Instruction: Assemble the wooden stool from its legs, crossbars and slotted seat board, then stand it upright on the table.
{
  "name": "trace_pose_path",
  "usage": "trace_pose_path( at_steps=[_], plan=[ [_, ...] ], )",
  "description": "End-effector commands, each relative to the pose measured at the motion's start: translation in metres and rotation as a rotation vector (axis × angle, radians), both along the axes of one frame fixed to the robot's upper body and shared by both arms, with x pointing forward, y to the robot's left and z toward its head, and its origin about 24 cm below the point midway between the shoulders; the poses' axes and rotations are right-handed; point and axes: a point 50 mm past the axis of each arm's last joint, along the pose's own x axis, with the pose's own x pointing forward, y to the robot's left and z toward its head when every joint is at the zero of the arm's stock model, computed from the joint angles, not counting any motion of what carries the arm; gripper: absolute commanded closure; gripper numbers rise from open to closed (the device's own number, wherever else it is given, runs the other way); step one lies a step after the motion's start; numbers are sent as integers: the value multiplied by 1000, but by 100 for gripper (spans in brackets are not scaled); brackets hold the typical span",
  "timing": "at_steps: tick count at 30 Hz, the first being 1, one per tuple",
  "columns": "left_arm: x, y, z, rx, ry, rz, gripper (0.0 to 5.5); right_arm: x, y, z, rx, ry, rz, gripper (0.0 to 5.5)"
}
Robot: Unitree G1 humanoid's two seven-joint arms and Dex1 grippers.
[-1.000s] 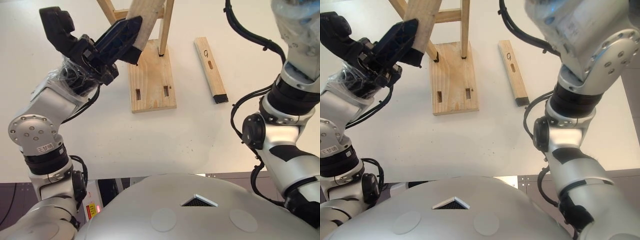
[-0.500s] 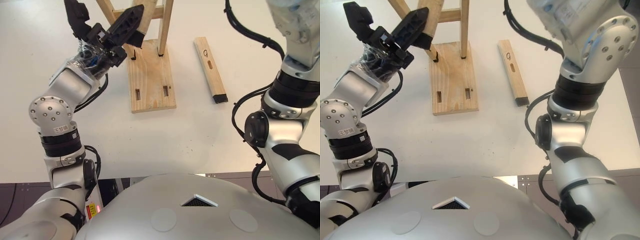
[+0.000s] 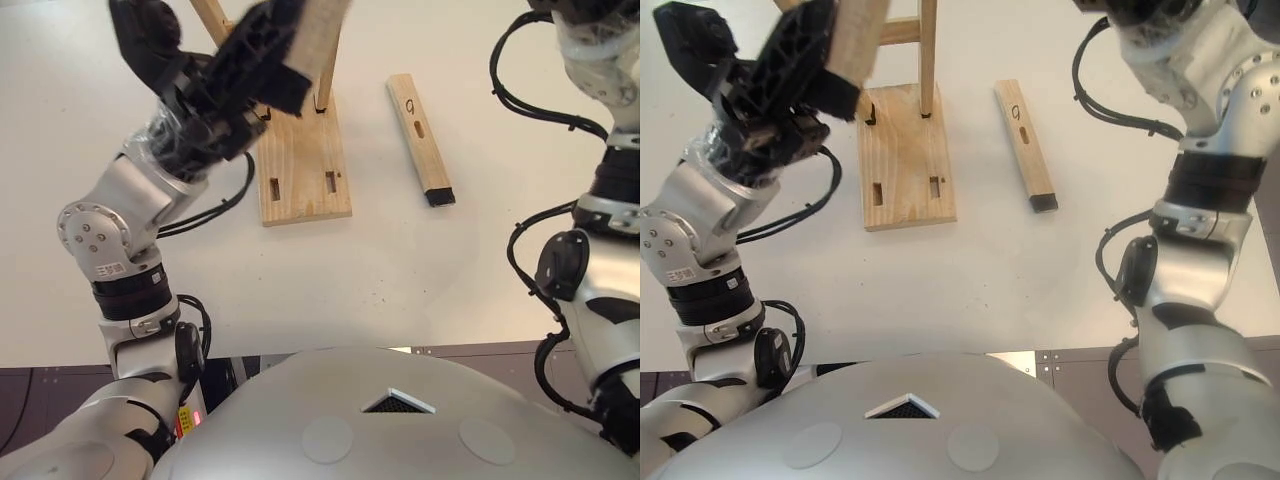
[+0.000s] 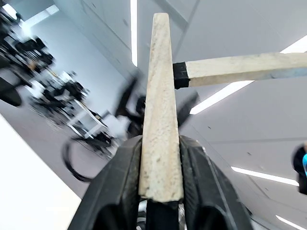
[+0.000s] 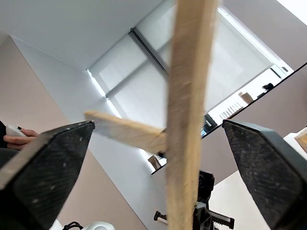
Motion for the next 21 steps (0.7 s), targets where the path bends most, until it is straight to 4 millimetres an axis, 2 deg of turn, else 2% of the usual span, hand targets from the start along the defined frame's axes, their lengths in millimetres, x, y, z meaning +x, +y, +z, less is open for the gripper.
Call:
trace_pose_path(
  at_steps=[1,3,8,10,17,21],
  plan=[
    [-11,-7,1,8,-14,-97,453,2,4,7,-10,-16,75,29],
    [-13,-9,0,10,2,-119,453,1,2,11,14,-34,97,29],
    [-6,-3,-3,-52,50,-119,453,-7,-6,17,102,-75,146,116],
    [-4,-3,-5,-77,61,-127,453,-11,-6,17,113,-90,162,118],
    [-4,-22,-21,-153,137,-266,453,-17,-1,17,121,-118,205,118],
    [7,-24,-26,-227,188,-267,453,-18,-2,19,147,-123,220,193]
  ],
)
